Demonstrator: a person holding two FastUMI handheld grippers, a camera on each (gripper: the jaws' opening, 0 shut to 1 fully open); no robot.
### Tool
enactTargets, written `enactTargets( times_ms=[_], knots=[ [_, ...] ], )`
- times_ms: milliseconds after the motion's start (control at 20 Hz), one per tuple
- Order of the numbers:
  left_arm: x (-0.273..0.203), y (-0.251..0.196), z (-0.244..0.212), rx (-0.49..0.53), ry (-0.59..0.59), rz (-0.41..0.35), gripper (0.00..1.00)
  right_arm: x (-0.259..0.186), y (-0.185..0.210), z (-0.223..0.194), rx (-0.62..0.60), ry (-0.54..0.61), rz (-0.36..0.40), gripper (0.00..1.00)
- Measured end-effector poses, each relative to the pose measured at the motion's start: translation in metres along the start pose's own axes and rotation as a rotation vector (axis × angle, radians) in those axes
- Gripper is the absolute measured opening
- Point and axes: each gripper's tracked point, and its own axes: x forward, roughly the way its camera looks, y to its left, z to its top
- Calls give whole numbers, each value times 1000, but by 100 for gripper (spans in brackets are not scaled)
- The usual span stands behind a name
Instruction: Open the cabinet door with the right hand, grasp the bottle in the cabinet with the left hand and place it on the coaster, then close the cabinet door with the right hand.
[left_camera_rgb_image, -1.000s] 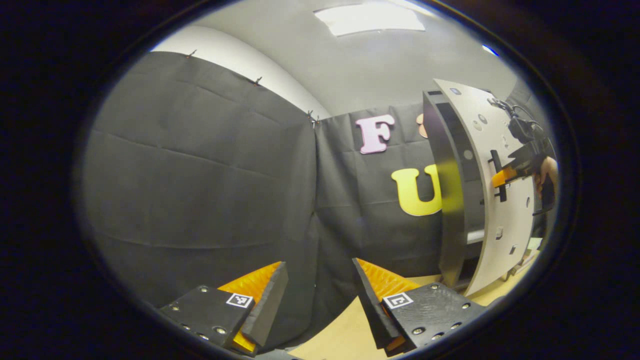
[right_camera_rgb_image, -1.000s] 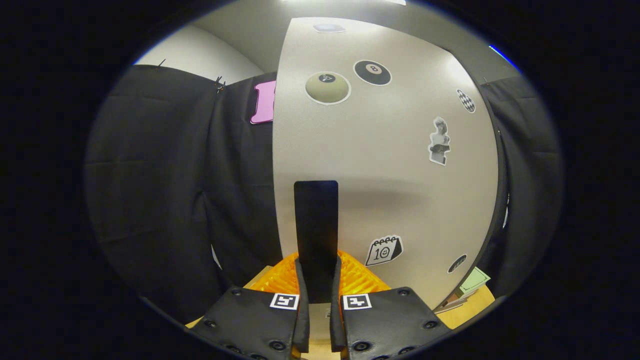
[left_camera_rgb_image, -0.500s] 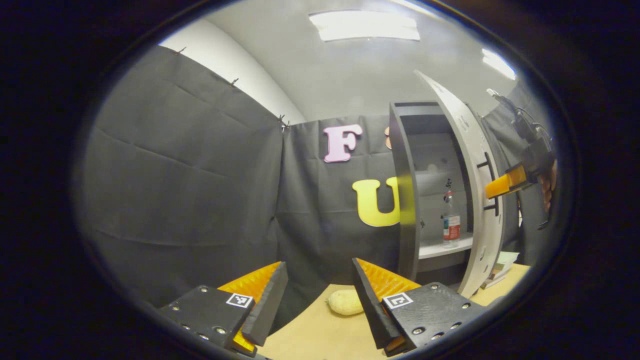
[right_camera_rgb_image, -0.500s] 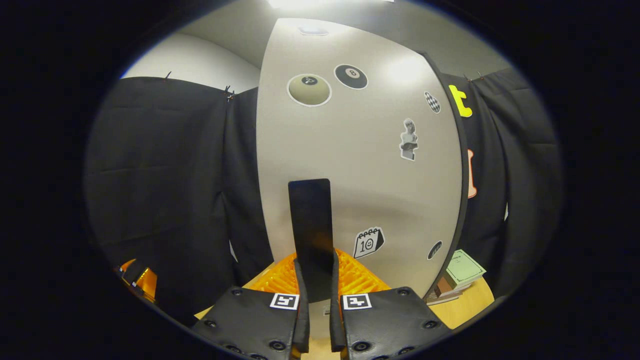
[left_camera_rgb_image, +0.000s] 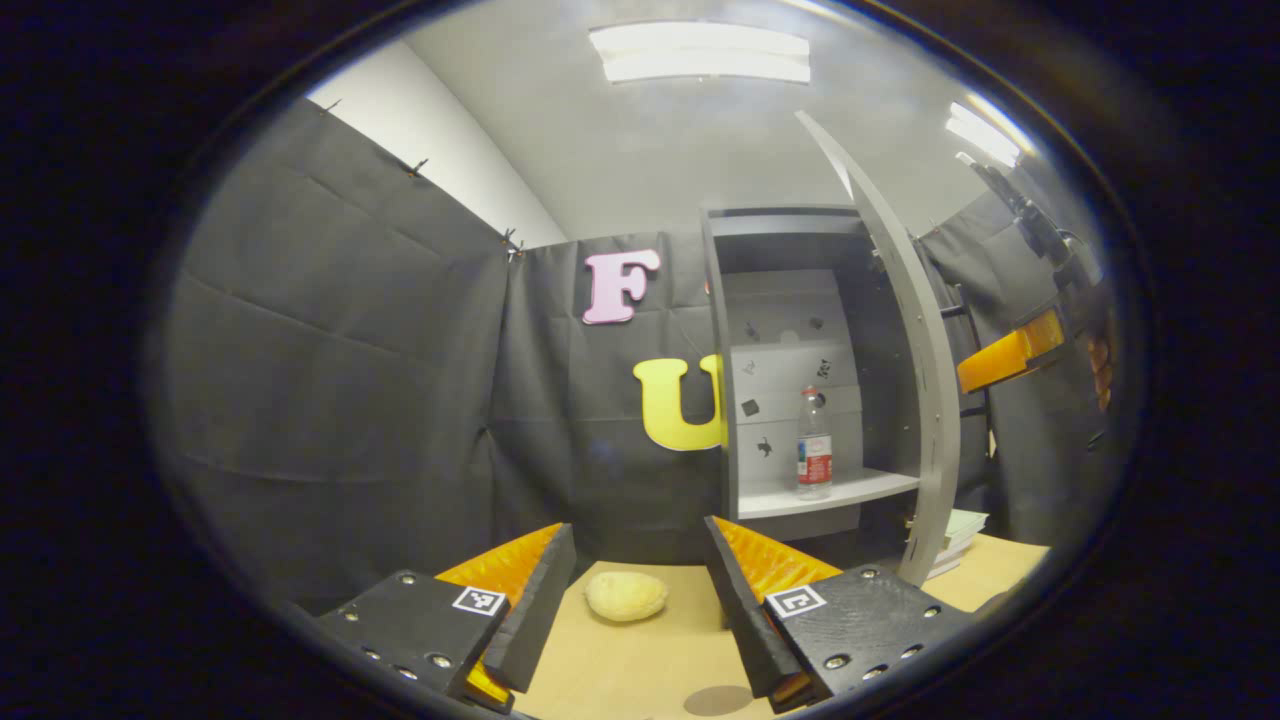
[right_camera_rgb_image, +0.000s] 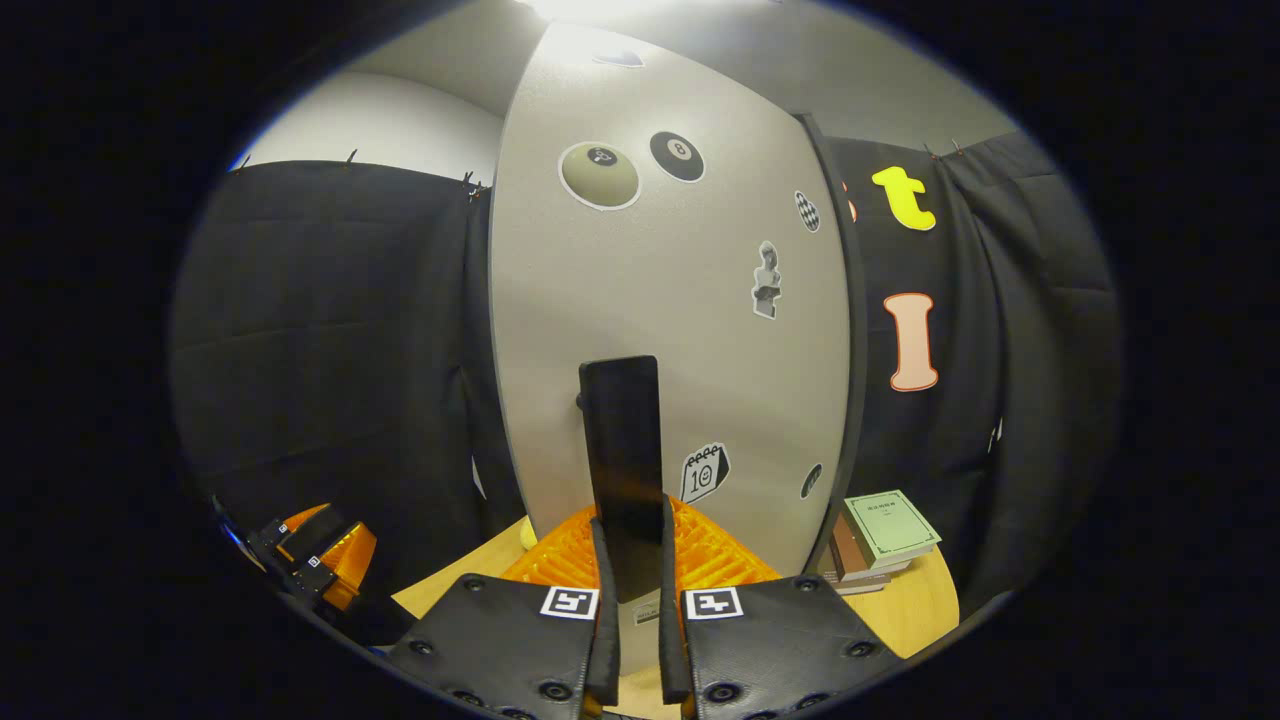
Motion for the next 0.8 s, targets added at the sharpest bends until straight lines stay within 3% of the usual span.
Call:
enactTargets(
  times_ms=[500, 800],
  knots=[
    [-7, -77, 8, -18, -3, -97, 77, -39, -37, -2, -37, -2, -31, 17],
    [-14, -94, 13, -26, -7, -109, 79, -56, -70, -2, -31, -26, -114, 17]
  ],
)
